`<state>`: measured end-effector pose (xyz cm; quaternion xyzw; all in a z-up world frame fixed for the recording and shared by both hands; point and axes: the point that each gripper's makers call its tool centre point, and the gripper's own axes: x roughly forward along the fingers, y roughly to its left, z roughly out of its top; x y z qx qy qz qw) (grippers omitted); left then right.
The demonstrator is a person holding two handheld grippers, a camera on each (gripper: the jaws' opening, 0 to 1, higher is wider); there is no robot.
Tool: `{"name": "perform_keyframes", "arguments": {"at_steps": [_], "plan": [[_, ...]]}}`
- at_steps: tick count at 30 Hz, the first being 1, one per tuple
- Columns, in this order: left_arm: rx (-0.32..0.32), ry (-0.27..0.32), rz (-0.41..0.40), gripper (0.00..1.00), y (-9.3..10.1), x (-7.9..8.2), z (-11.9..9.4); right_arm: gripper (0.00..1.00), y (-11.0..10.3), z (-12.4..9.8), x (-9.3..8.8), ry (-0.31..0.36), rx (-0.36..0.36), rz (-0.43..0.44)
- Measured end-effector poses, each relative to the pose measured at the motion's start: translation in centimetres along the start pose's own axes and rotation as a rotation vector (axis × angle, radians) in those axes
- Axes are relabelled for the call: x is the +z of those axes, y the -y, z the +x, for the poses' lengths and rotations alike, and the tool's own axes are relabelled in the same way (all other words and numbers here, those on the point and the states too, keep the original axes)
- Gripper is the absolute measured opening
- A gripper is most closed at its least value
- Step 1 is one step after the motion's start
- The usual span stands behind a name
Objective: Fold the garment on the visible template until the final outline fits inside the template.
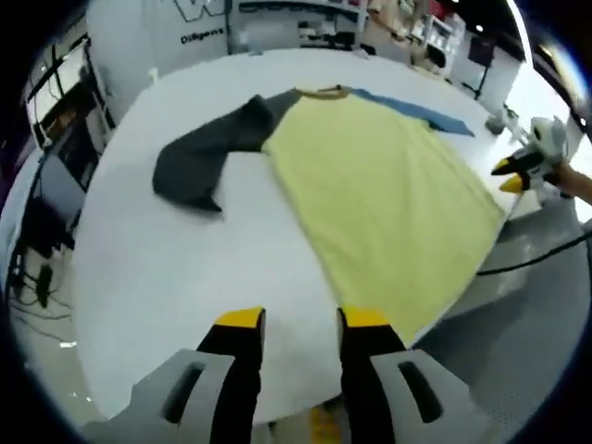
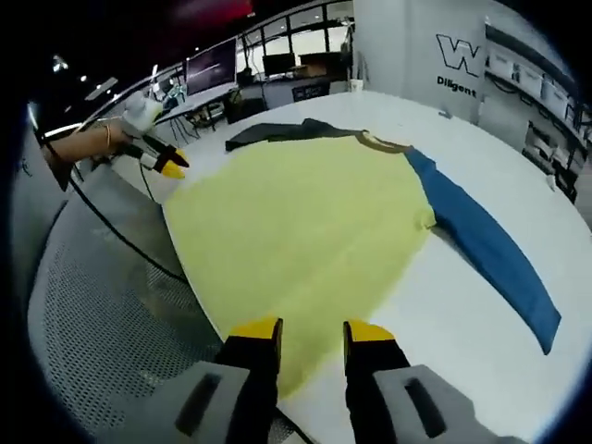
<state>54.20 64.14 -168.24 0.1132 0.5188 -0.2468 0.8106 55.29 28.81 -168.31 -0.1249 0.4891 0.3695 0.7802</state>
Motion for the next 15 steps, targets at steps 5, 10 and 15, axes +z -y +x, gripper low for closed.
{"name": "perform_keyframes", "arguments": {"at_steps": [5,10,15], "plan": [[-0.016,-0.015,0.011,0.4,0.4,-0.6,-0.2,0.38,-0.2,0.1,-0.5,-0.001,0.001,0.014],[-0.023,-0.018,0.039,0.36,0.2,-0.7,-0.4,0.36,-1.7,-0.1,0.6,0.057,0.066,0.051],[-0.012,-0.033,0.042,0.32,-0.7,-1.2,-1.4,0.19,-2.1,-0.8,2.4,0.131,0.054,0.035]]}}
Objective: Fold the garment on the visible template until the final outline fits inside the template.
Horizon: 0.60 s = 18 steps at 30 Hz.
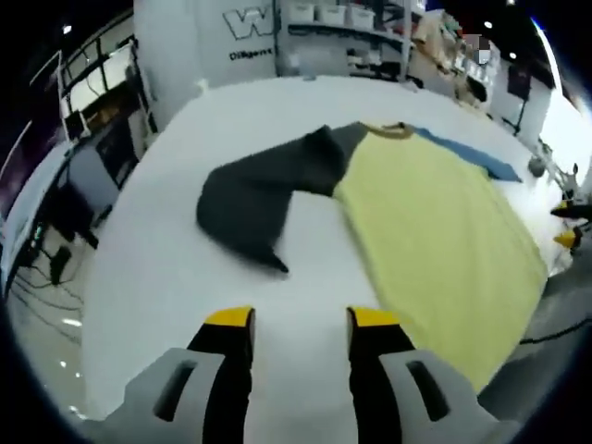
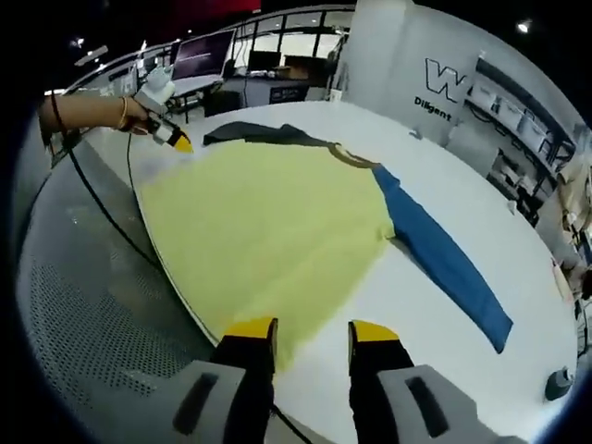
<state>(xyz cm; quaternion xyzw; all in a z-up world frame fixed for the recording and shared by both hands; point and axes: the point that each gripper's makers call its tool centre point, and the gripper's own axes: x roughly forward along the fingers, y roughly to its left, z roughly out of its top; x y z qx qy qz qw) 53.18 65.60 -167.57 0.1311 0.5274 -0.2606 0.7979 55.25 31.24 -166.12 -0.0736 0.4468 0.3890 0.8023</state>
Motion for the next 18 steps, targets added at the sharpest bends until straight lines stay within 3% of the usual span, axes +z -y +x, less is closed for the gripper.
{"name": "perform_keyframes", "arguments": {"at_steps": [2,5,6,8,9,11,13,14,16,18], "plan": [[0.009,0.008,-0.007,0.31,-0.5,0.1,-0.4,0.23,0.3,0.2,-0.1,0.006,0.0,-0.004],[0.067,0.076,-0.079,0.3,-2.7,0.8,-1.4,0.3,0.2,0.0,0.8,0.033,-0.012,-0.035],[0.101,0.112,-0.133,0.29,-3.7,1.1,-1.6,0.29,0.5,-0.2,1.2,0.057,-0.043,-0.051],[0.083,0.151,-0.142,0.28,-4.8,1.2,-0.8,0.29,0.5,-0.3,1.4,0.055,-0.077,-0.091],[0.124,0.19,-0.195,0.27,-5.4,2.1,-0.5,0.31,0.8,-0.7,1.5,0.06,-0.115,-0.112],[0.142,0.219,-0.19,0.25,-5.6,2.8,-0.5,0.35,1.0,-0.8,1.5,0.064,-0.129,-0.119],[0.154,0.236,-0.19,0.2,-5.9,3.2,-0.5,0.37,1.1,-1.0,1.5,0.069,-0.142,-0.122],[0.217,0.279,-0.201,0.12,-7.7,4.2,-0.9,0.36,2.0,-1.5,2.0,0.108,-0.211,-0.132],[0.232,0.279,-0.205,0.01,-8.1,4.4,-0.8,0.31,1.5,-2.0,2.1,0.119,-0.218,-0.113],[0.248,0.251,-0.219,0.01,-8.8,4.6,-0.4,0.29,1.5,-3.0,3.2,0.173,-0.268,-0.14]]}}
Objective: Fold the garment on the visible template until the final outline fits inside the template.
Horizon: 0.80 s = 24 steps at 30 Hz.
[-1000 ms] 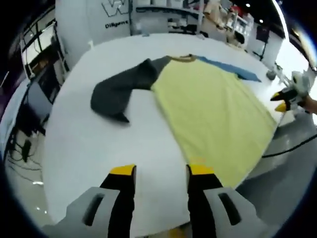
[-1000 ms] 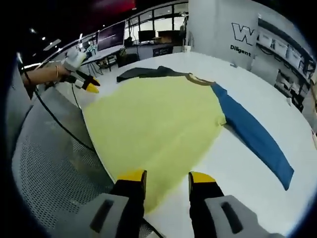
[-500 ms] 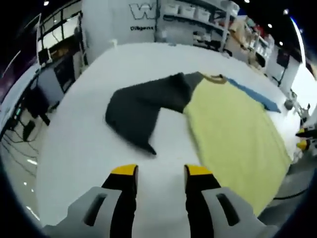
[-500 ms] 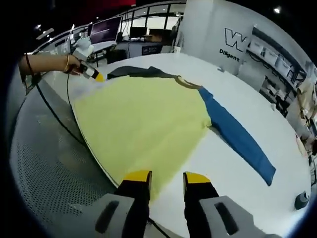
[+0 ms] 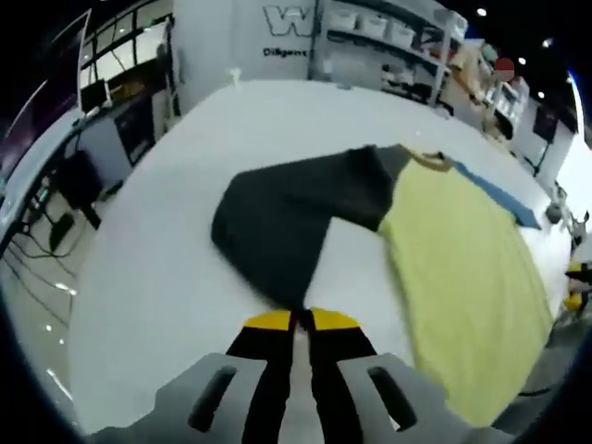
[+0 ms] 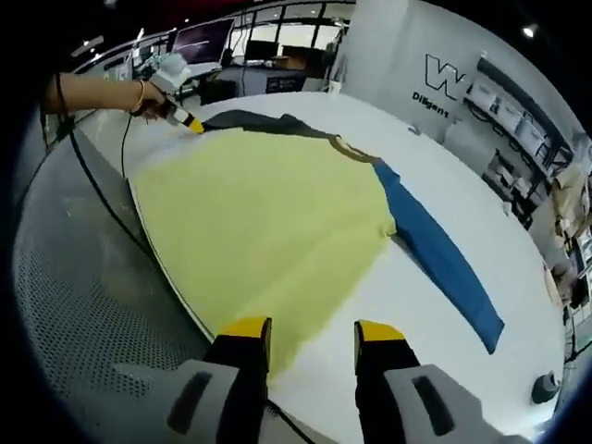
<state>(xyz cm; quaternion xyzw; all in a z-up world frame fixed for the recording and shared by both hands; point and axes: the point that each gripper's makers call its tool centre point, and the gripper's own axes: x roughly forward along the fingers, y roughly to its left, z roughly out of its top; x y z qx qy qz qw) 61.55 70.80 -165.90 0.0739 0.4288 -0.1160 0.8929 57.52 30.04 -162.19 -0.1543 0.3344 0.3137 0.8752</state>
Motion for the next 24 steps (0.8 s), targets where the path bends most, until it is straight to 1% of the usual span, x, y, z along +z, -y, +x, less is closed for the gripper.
{"name": "perform_keyframes", "arguments": {"at_steps": [1,2,3,4,5,6,7,8,9,10,11,12,14,16,19,20,22,23,24], "plan": [[0.009,0.006,0.004,0.0,-0.4,0.3,0.4,0.29,0.1,-0.2,0.0,-0.009,-0.019,-0.025],[0.02,0.019,-0.007,0.0,-0.9,0.8,1.0,0.29,0.3,-0.4,-0.6,-0.053,-0.045,-0.059],[0.026,0.029,-0.028,0.0,-1.2,1.2,1.4,0.29,0.1,-0.6,-0.5,-0.057,-0.058,-0.079],[0.026,0.037,-0.037,0.0,-1.1,1.7,1.2,0.28,-0.1,-0.6,-0.5,-0.056,-0.063,-0.088],[0.024,0.038,-0.043,0.0,-1.2,1.8,1.5,0.28,-0.3,-0.7,-0.6,-0.068,-0.066,-0.085],[-0.012,0.017,-0.108,0.0,-0.9,1.8,2.1,0.28,-0.7,-0.9,-1.0,-0.102,-0.058,-0.07],[-0.02,0.032,-0.149,0.0,-1.1,2.3,2.5,0.28,-0.9,-1.0,-1.2,-0.122,-0.055,-0.055],[-0.013,0.06,-0.179,0.0,-1.8,2.9,3.0,0.28,-1.0,-1.0,-1.0,-0.116,-0.055,-0.052],[-0.002,0.073,-0.207,0.0,-2.2,3.3,3.4,0.27,-0.7,-1.0,-0.9,-0.101,-0.062,-0.034],[0.019,0.068,-0.206,0.0,-2.2,2.9,3.1,0.26,-0.6,-0.8,-0.6,-0.077,-0.078,-0.012],[0.022,0.066,-0.204,0.0,-3.2,3.3,3.8,0.25,-0.6,-0.7,-0.5,-0.075,-0.082,-0.011],[0.025,0.067,-0.21,0.0,-3.6,3.4,4.0,0.24,-0.7,-0.4,-0.4,-0.076,-0.084,-0.011],[0.03,0.068,-0.208,0.0,-3.9,3.6,4.3,0.23,-1.0,-0.3,-0.5,-0.086,-0.069,-0.006],[0.032,0.065,-0.2,0.0,-4.3,3.8,4.8,0.23,-1.1,-0.3,-0.2,-0.077,-0.07,-0.022],[0.03,0.071,-0.202,0.0,-4.3,3.8,5.1,0.22,-1.1,-0.1,-0.3,-0.066,-0.069,-0.023],[0.028,0.073,-0.205,0.0,-4.3,3.9,5.2,0.22,-1.1,0.0,-0.5,-0.071,-0.068,-0.024],[0.033,0.065,-0.219,0.0,-4.4,3.9,5.4,0.21,-1.0,0.1,-1.3,-0.122,-0.087,-0.063],[0.039,0.056,-0.222,0.0,-4.8,3.8,5.5,0.2,-0.6,-0.1,-1.6,-0.15,-0.11,-0.101],[0.046,0.054,-0.22,0.0,-5.0,3.7,5.5,0.2,-0.6,-0.1,-1.7,-0.163,-0.122,-0.127]]}}
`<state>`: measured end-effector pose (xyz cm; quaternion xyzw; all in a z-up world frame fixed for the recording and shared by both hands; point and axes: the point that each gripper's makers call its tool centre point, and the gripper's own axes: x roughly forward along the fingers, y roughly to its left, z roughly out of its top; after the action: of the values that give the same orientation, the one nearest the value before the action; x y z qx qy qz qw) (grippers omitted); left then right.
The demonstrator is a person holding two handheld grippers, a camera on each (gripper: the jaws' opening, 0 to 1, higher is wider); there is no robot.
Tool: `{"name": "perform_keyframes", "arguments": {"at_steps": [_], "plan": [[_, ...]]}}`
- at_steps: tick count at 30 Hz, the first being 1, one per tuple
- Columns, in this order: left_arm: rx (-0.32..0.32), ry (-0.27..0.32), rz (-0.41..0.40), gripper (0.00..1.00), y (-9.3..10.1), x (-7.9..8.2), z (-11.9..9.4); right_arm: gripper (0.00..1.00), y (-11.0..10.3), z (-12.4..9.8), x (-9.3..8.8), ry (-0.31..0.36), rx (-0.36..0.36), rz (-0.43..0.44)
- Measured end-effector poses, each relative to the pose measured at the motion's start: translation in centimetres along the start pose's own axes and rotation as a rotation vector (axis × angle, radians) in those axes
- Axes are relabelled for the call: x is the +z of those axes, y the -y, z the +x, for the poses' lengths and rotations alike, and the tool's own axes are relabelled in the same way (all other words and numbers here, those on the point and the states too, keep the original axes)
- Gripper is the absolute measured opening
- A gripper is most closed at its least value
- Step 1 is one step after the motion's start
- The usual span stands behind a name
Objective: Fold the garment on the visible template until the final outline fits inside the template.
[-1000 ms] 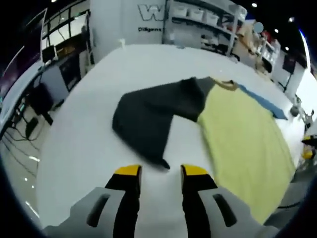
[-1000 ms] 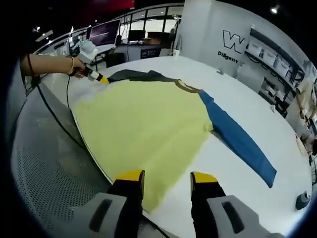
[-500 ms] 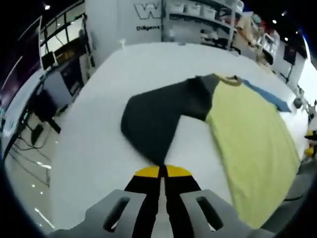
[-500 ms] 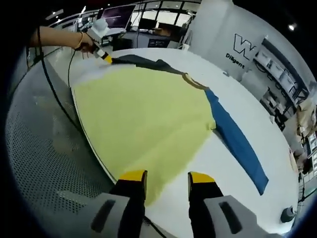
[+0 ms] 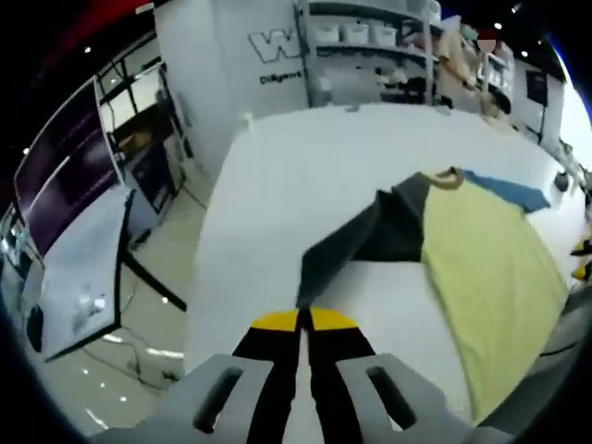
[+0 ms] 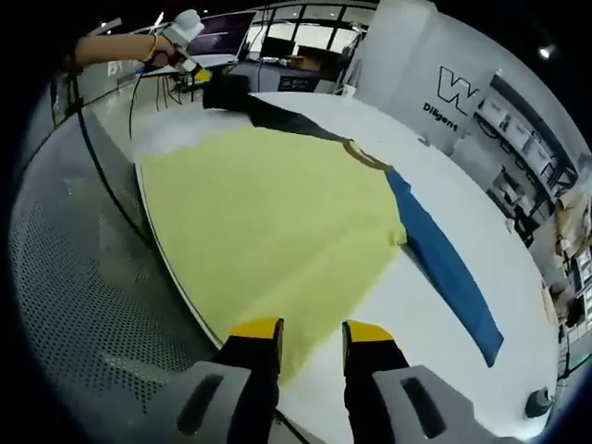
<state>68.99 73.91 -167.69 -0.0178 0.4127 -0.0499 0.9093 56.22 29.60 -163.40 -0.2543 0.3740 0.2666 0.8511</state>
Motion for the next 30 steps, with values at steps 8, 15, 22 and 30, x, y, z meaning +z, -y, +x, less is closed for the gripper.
{"name": "perform_keyframes", "arguments": {"at_steps": [8,15,22,30], "plan": [[0.028,-0.011,0.088,0.0,-1.0,0.3,-1.8,0.22,-1.4,0.3,0.6,0.02,0.008,-0.041],[0.082,0.055,0.171,0.0,-4.5,4.1,-6.0,0.24,-1.2,0.2,0.5,0.032,0.006,-0.04],[0.112,0.105,0.204,0.0,-7.6,7.8,-8.4,0.36,-1.5,0.3,1.0,0.035,0.012,-0.049],[0.163,0.122,0.142,0.0,-13.1,10.3,-8.8,0.34,-1.0,0.5,0.4,0.026,-0.003,-0.066]]}}
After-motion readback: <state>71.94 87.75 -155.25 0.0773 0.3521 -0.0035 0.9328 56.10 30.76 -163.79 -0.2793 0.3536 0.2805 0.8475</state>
